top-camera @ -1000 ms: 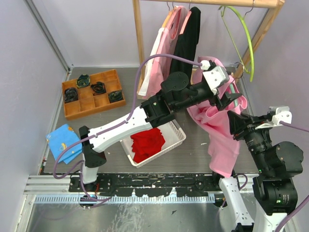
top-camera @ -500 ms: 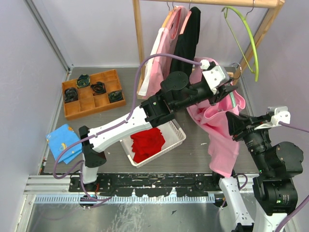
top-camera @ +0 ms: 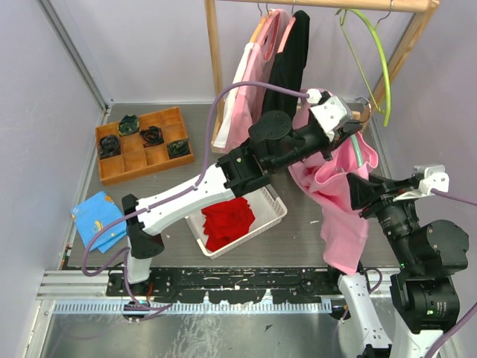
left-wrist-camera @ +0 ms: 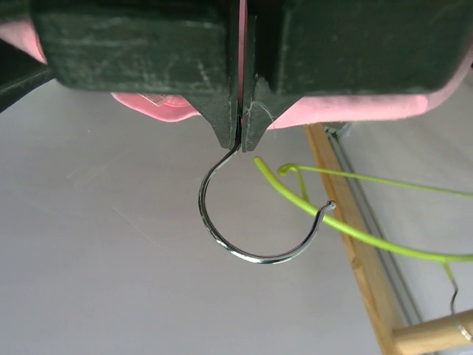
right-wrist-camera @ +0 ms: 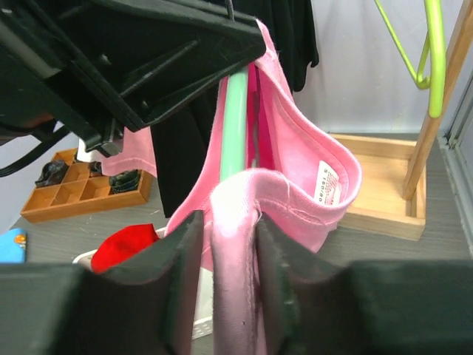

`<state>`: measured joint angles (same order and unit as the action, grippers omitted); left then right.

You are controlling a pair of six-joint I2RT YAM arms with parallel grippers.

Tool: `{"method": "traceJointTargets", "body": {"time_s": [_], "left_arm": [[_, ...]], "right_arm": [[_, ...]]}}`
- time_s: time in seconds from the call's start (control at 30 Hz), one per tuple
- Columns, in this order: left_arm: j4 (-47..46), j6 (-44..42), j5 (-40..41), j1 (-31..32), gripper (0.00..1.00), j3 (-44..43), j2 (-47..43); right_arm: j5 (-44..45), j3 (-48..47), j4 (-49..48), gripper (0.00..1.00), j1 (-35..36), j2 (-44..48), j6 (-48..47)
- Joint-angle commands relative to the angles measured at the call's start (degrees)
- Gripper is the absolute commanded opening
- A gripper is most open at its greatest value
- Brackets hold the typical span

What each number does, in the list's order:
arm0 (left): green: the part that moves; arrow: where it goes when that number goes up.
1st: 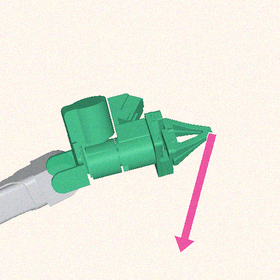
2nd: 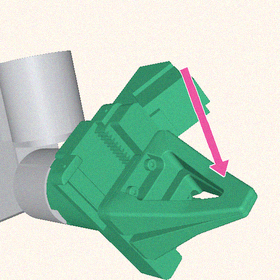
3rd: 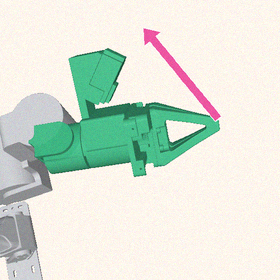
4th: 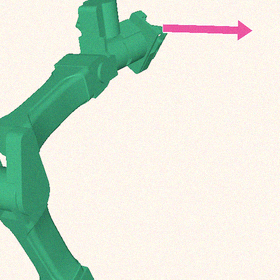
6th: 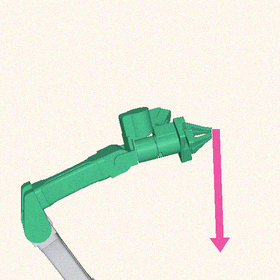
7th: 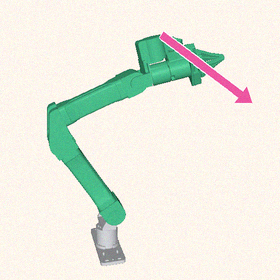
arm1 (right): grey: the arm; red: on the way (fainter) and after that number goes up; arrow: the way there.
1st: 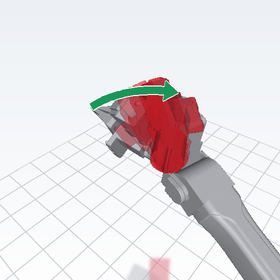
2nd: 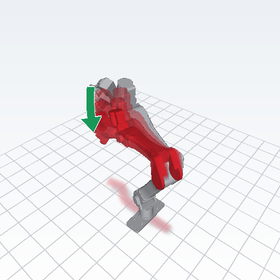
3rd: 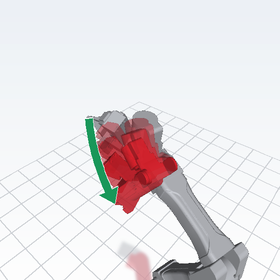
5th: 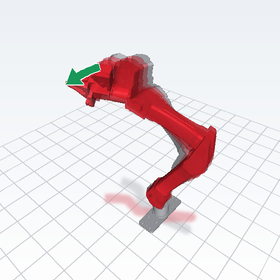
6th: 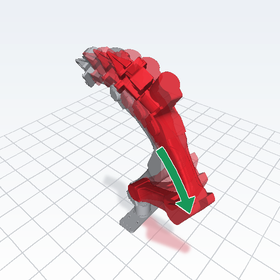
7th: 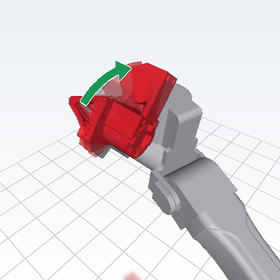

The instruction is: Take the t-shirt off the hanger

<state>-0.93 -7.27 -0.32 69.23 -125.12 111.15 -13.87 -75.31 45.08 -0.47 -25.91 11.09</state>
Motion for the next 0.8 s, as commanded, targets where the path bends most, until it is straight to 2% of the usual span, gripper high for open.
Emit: {"method": "traceJointTargets", "body": {"time_s": [0.0, 0.07, 0.27, 0.57, 0.77], "left_arm": [[-0.6, 2.5, 9.4, -0.9, 0.0, -0.3, -2.7], [-0.2, 3.6, 10.3, -1.8, 0.0, -0.8, -3.0], [4.5, 9.0, 8.8, -7.1, 0.0, -5.7, -2.5], [8.7, 9.7, 8.8, -9.7, 0.0, -13.4, -1.3], [9.5, 9.7, 9.2, -10.0, 0.0, -13.8, -2.0]], "right_arm": [[-1.1, -2.7, -5.8, 0.47, -0.1, -0.6, -0.5], [-1.5, -2.5, -5.5, 0.57, -0.1, -0.7, -0.5], [-1.7, -2.6, -4.2, 0.63, -0.1, -0.6, -1.1], [-2.1, 0.2, -2.9, 0.64, -0.1, 0.5, -1.4], [-1.9, 2.7, -2.5, 0.63, -0.1, 1.4, -1.7]]}}
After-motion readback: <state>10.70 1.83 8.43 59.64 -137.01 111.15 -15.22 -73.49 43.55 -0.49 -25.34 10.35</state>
